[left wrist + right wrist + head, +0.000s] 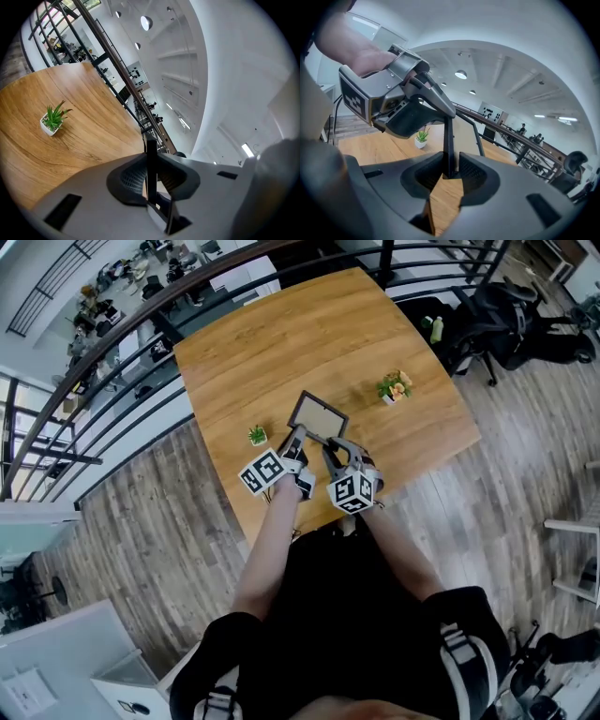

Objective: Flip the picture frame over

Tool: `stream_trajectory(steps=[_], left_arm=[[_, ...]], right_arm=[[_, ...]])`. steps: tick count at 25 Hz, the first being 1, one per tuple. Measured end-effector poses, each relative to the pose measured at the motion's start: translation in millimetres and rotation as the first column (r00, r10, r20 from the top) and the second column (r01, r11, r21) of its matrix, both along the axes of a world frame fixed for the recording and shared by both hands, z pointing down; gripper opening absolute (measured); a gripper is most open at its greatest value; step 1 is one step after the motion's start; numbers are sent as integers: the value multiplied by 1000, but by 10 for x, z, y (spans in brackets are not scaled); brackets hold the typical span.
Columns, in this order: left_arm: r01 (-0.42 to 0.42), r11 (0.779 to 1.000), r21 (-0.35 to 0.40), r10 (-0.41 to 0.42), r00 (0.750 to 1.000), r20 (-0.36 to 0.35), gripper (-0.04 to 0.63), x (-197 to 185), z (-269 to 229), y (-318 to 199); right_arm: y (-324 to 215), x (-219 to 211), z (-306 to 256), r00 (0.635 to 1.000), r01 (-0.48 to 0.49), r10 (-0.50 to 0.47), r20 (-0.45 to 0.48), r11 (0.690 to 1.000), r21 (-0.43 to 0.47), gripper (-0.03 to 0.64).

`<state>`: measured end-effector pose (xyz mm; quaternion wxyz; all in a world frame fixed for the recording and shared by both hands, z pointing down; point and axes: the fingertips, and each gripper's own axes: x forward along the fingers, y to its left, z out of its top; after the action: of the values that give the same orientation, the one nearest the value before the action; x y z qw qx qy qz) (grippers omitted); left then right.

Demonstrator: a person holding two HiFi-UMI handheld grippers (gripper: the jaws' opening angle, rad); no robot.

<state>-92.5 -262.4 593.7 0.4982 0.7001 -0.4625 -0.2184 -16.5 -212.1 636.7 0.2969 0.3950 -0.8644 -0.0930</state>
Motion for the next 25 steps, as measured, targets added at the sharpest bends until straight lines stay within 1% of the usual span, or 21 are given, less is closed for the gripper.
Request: stream_trajectory(steps=[3,7,9,12,16,19,25], left_arm=[[-26,1000,1,26,1000,4,75,33,-10,-9],[-60,998,-1,60,998,14,78,89,24,-41],[-70,998,-4,70,997,9,80,98,59,-39],[-80,997,4,80,996,26,81,102,63,-57],[-76,996,41,75,997,27,84,108,-10,-76],[-88,994,70,87,996,20,86,135,-60,-80],[-105,987,121,101,994,34,87,152,-174,-93]], right_arm=[[8,12,13,1000,4,-4,-8,1000,-17,100],[-15,38,77,1000,14,-13,18,997,-78,86],[2,35,109,999,20,-14,52,993,-113,84],[12,16,119,994,30,-14,109,988,-151,83],[-5,12,64,988,55,-31,151,986,-157,83],[0,25,20,982,68,-36,187,984,-165,81],[25,-4,-112,951,100,-33,307,974,-203,81]])
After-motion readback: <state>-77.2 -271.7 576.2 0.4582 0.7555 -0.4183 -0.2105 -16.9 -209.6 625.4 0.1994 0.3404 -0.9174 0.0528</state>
